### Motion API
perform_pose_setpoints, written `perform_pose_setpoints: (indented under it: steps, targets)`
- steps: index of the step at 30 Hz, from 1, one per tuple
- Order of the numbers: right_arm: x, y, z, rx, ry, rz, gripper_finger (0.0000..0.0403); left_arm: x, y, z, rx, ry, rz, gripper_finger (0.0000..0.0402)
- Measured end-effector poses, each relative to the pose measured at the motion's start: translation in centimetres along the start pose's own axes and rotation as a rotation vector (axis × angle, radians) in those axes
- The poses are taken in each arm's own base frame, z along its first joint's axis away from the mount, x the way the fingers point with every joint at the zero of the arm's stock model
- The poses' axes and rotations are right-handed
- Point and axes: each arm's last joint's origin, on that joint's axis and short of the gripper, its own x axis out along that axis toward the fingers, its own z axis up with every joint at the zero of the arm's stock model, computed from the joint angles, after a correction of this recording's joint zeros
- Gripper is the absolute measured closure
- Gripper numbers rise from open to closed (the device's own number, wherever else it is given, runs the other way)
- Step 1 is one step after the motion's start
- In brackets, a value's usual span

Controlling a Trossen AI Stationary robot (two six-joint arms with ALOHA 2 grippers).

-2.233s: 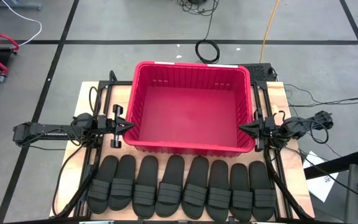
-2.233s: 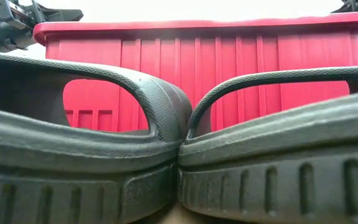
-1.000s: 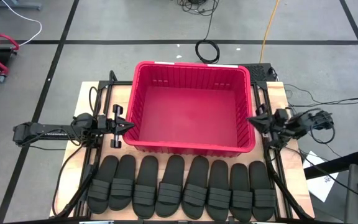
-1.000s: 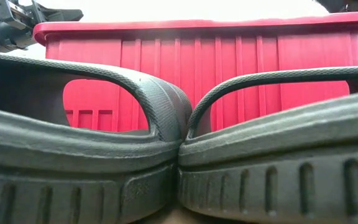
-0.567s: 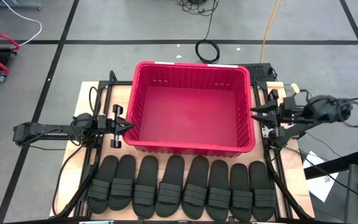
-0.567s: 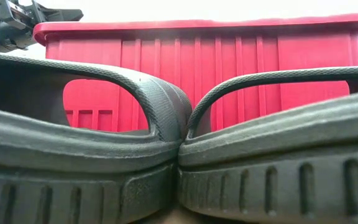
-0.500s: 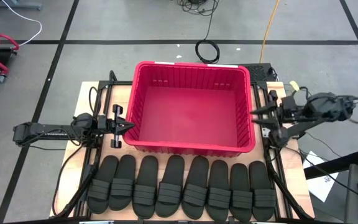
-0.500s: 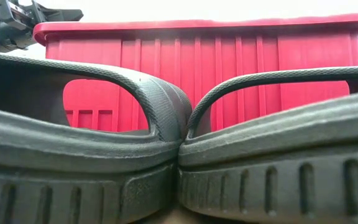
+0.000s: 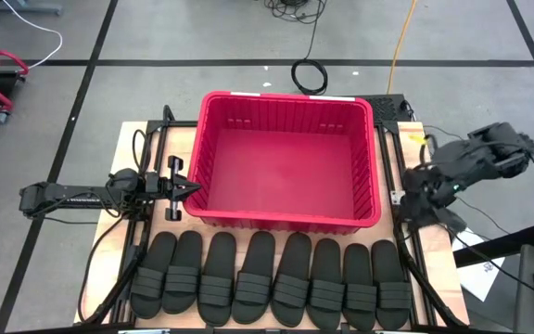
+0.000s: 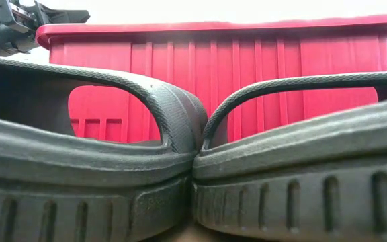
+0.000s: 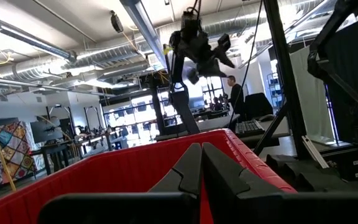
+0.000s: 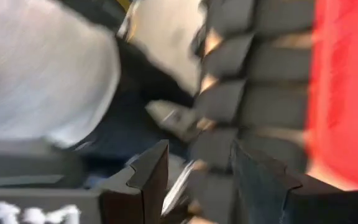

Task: Pick and place slides into bin
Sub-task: Put the black slide into the red bin

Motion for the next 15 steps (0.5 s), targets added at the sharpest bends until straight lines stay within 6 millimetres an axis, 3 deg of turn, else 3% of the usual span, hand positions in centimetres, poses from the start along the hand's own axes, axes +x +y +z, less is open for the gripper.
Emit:
perform_pose_setpoints:
  steps: [8,15]
  targets:
    - [4.4,-1.3,-0.1,-0.001,0.201,0.034,0.024,0.0,0.0,0.0,0.026,0.0,0.001,0.038]
    - [8.6,-3.7,-2.4,0.051,0.37,0.061,0.024,0.0,0.0,0.0,0.053,0.0,0.0,0.038]
